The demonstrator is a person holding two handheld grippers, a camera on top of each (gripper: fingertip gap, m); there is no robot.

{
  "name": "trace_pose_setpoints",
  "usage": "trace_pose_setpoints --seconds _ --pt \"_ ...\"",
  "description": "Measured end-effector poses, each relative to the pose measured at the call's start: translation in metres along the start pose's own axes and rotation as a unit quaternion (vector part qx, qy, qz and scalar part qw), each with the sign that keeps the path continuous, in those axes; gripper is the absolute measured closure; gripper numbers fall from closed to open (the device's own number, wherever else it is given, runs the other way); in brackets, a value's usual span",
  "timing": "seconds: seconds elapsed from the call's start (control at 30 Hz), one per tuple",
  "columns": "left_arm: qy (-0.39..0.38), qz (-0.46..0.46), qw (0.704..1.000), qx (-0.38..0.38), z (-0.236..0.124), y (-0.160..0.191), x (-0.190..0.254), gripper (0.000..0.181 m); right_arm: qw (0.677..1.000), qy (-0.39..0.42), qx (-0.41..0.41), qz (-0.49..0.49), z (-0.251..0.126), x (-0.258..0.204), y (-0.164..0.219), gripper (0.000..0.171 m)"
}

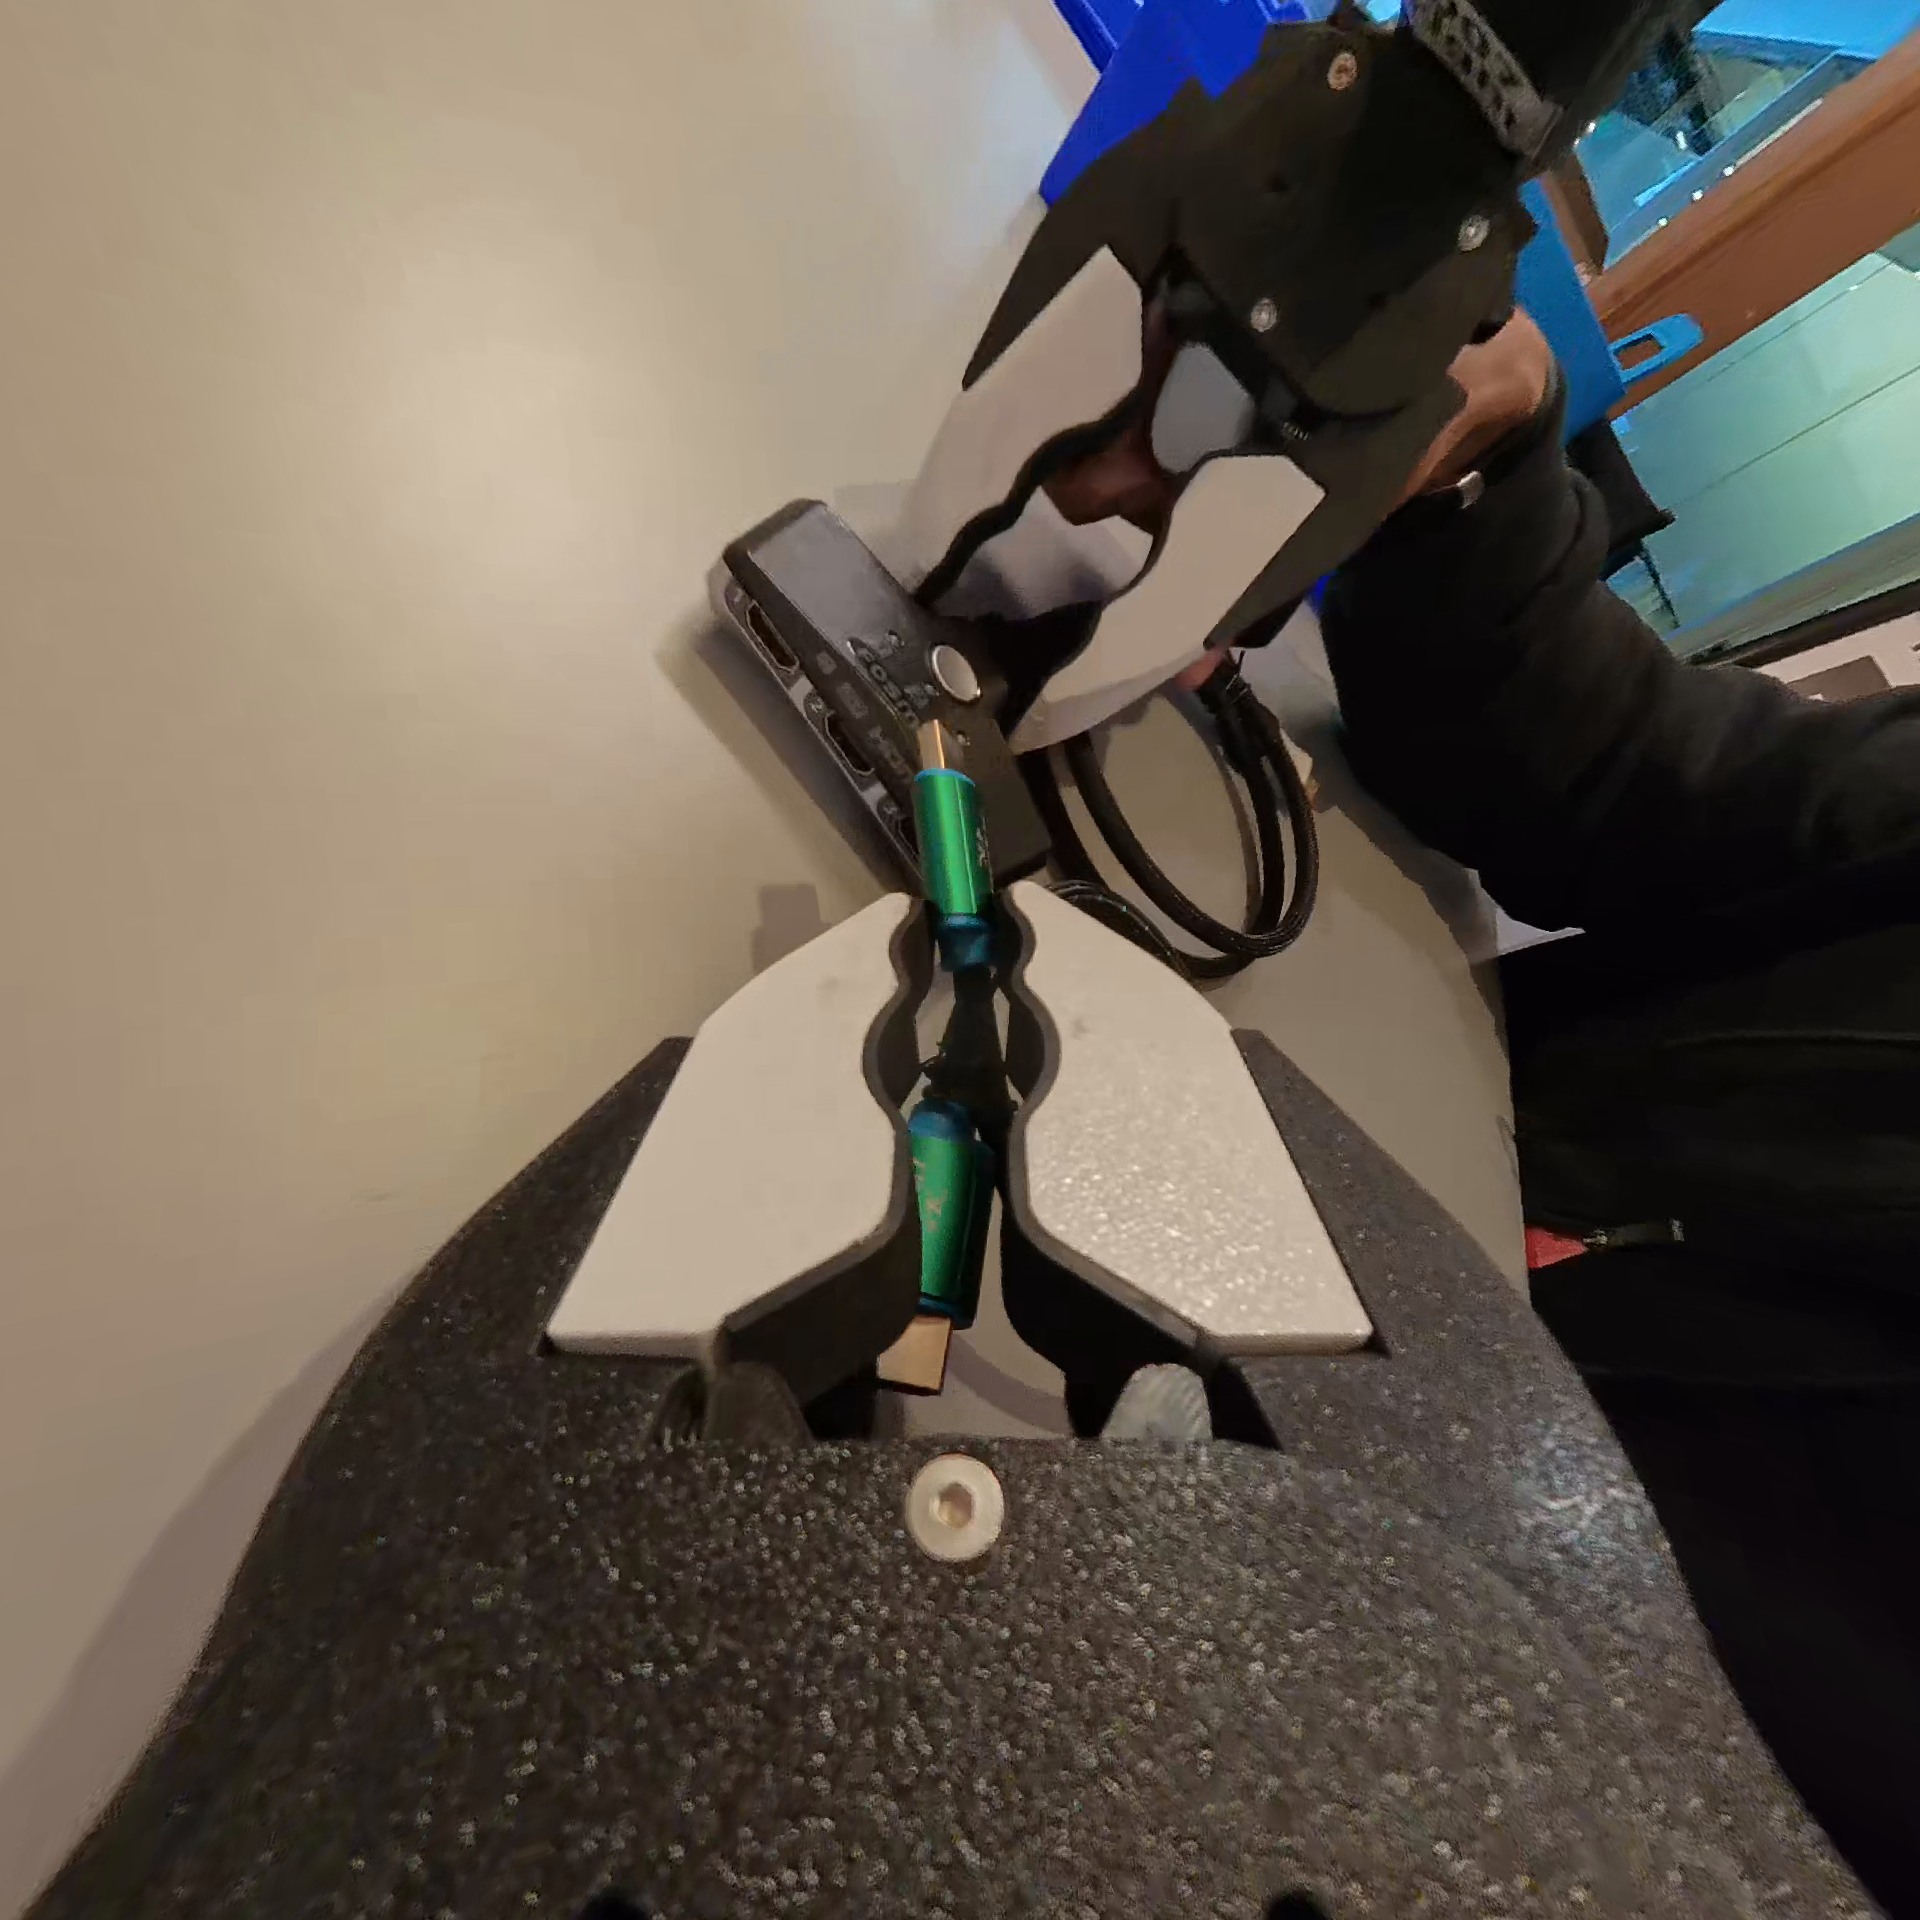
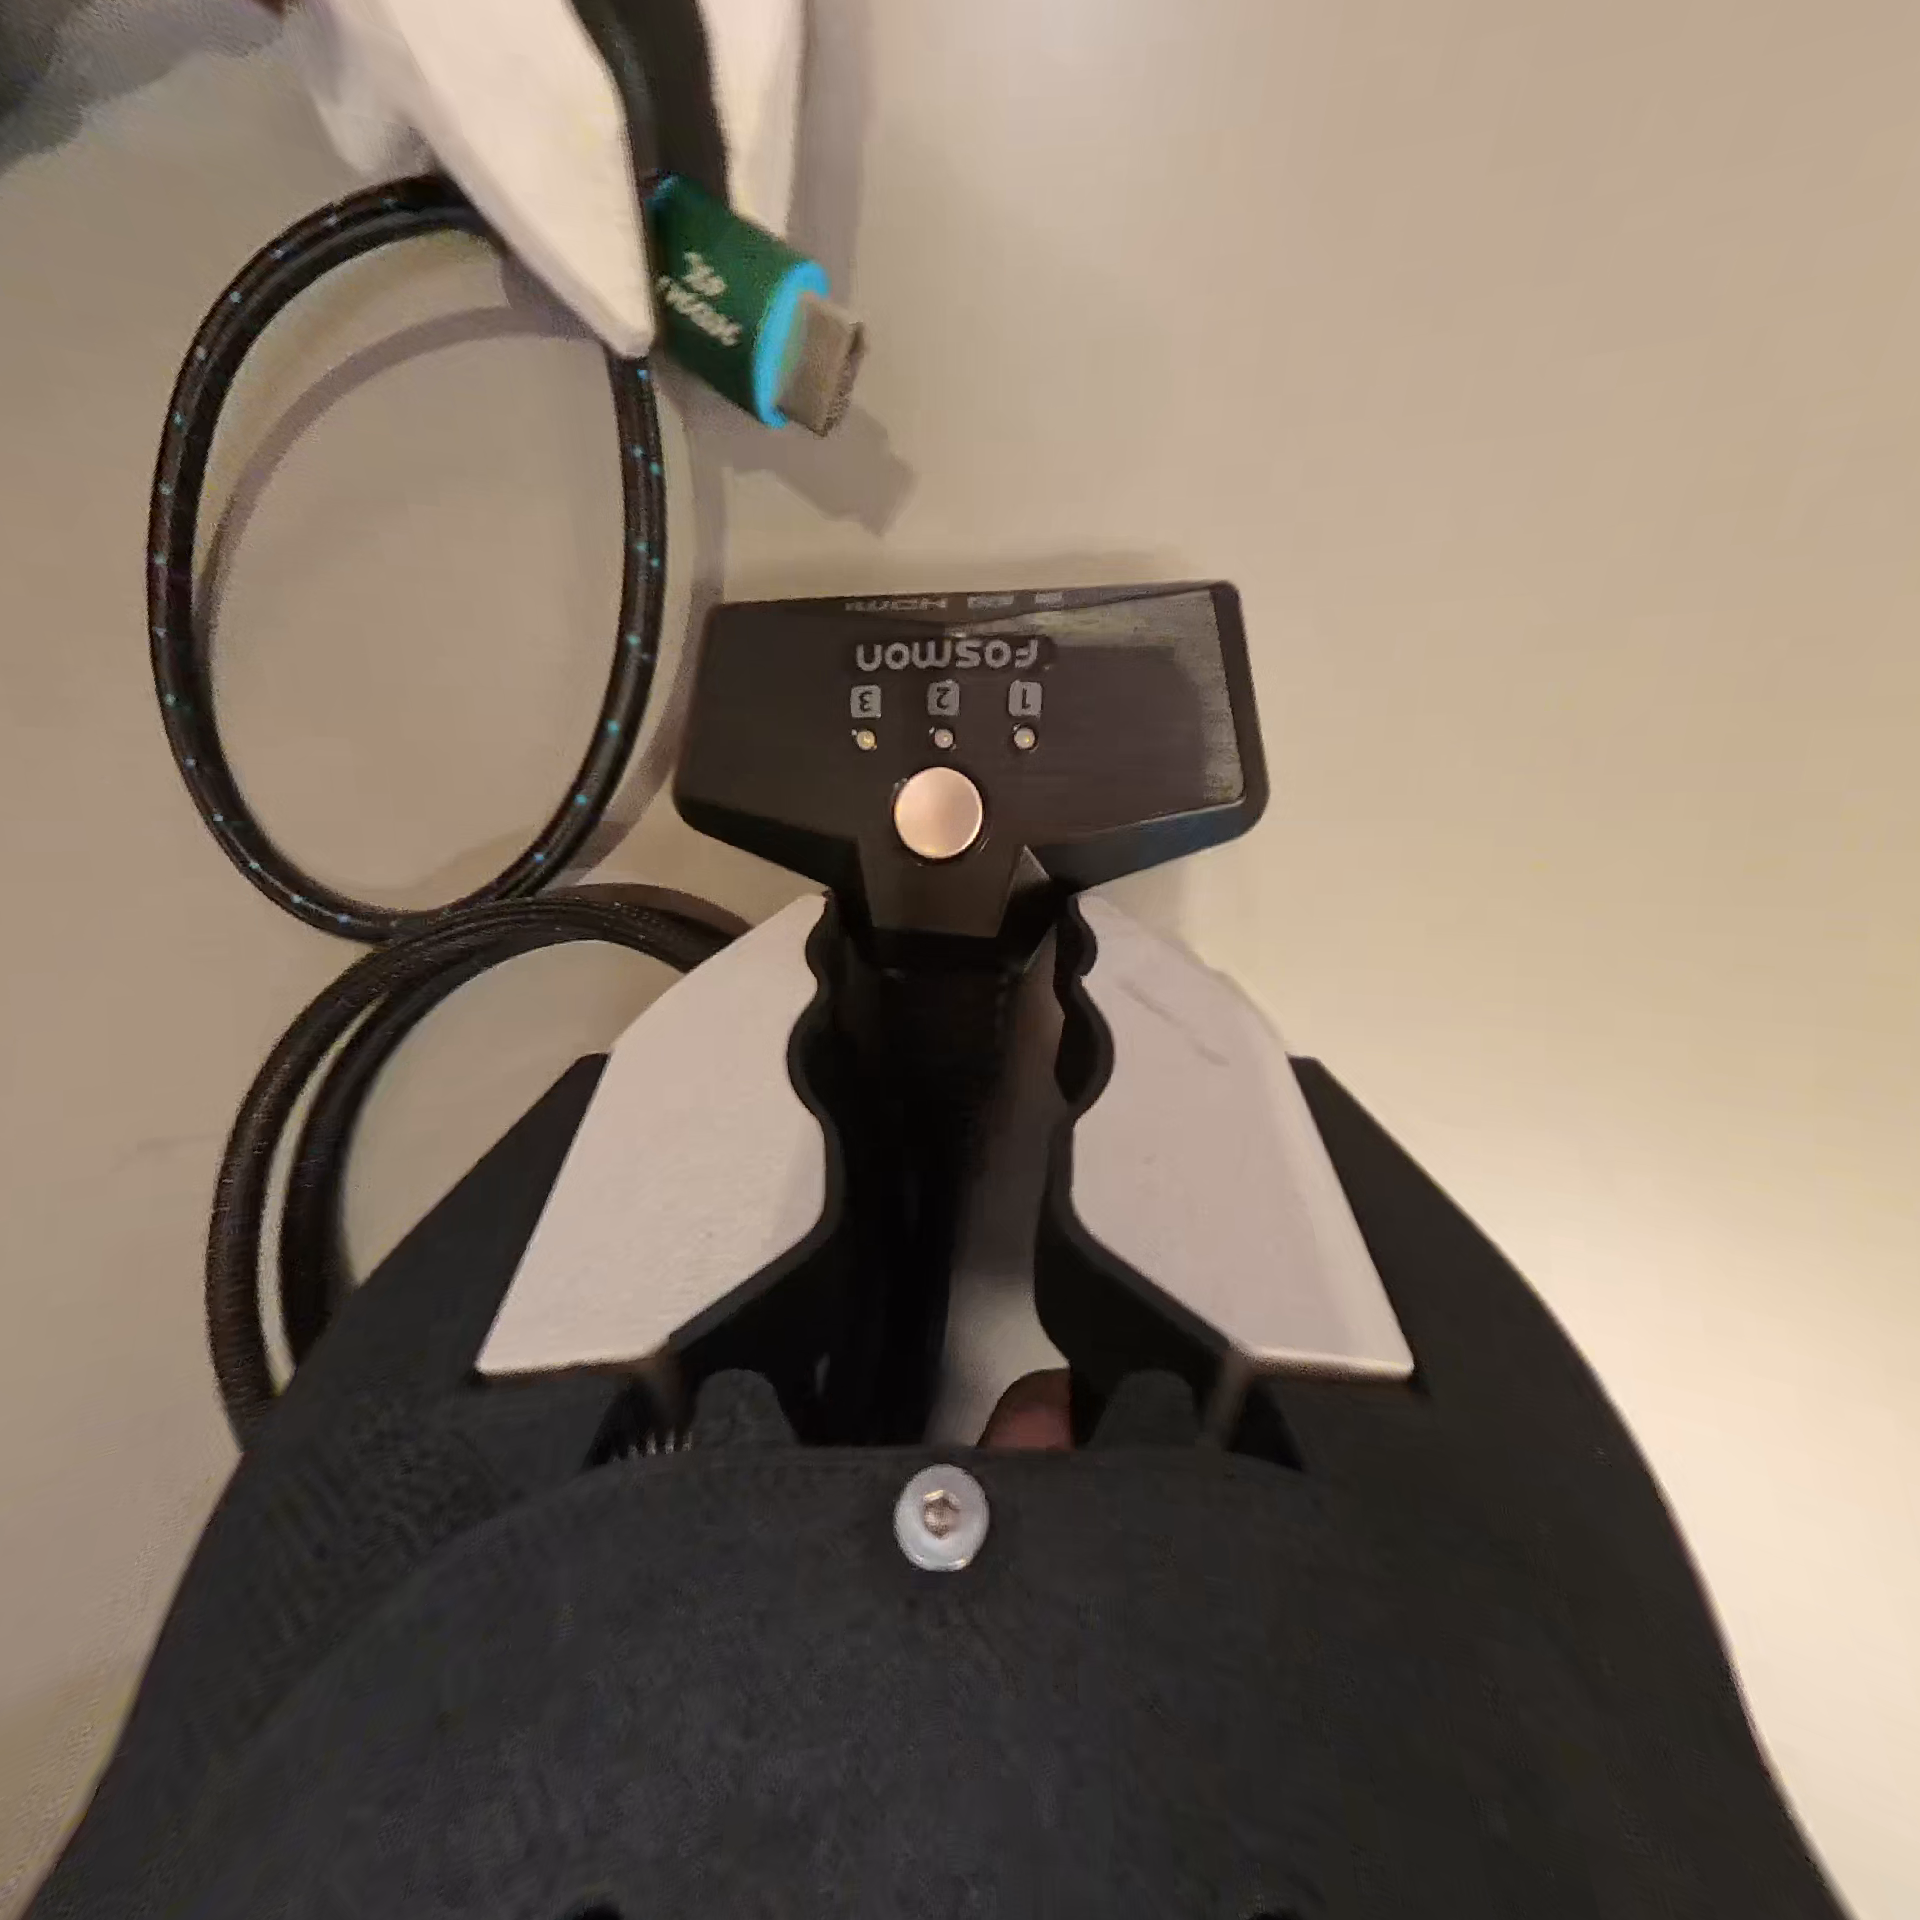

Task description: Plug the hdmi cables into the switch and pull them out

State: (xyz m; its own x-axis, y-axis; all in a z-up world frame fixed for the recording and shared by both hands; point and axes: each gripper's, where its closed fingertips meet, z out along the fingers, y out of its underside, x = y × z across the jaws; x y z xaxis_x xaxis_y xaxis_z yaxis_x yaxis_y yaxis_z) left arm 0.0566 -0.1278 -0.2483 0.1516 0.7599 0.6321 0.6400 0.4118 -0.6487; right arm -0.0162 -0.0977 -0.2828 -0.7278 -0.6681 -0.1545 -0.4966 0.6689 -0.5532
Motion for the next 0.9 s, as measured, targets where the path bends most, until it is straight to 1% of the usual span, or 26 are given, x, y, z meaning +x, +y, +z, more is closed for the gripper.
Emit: trace_pose_setpoints --seconds 0.13,0.2,0.27,0.4,0.47,0.67,0.9 --pt "0.021 -0.003 1.0 -0.006 0.001 0.002 0.006 0.17 0.99 0.021 0.065 -0.127 -0.011 -0.014 0.002 0.133" --pt "0.048 0.007 0.999 -0.019 0.005 0.004 0.018 0.17 0.973 0.033 0.103 -0.204 -0.021 -0.024 0.004 0.133" --pt "0.086 0.02 0.996 -0.033 0.01 0.008 0.035 0.17 0.962 0.025 0.138 -0.234 -0.031 -0.035 0.008 0.133" --pt "0.109 0.042 0.991 -0.07 0.025 0.019 0.055 0.17 0.944 -0.02 0.207 -0.256 -0.054 -0.055 0.012 0.134" --pt "0.127 0.046 0.988 -0.077 0.03 0.022 0.065 0.17 0.942 -0.031 0.203 -0.264 -0.06 -0.061 0.017 0.134" --pt "0.147 0.051 0.983 -0.1 0.038 0.031 0.075 0.17 0.946 -0.044 0.134 -0.293 -0.054 -0.074 0.03 0.133" --pt "0.146 0.047 0.982 -0.106 0.038 0.033 0.076 0.17 0.947 -0.018 0.067 -0.313 -0.048 -0.072 0.038 0.133"
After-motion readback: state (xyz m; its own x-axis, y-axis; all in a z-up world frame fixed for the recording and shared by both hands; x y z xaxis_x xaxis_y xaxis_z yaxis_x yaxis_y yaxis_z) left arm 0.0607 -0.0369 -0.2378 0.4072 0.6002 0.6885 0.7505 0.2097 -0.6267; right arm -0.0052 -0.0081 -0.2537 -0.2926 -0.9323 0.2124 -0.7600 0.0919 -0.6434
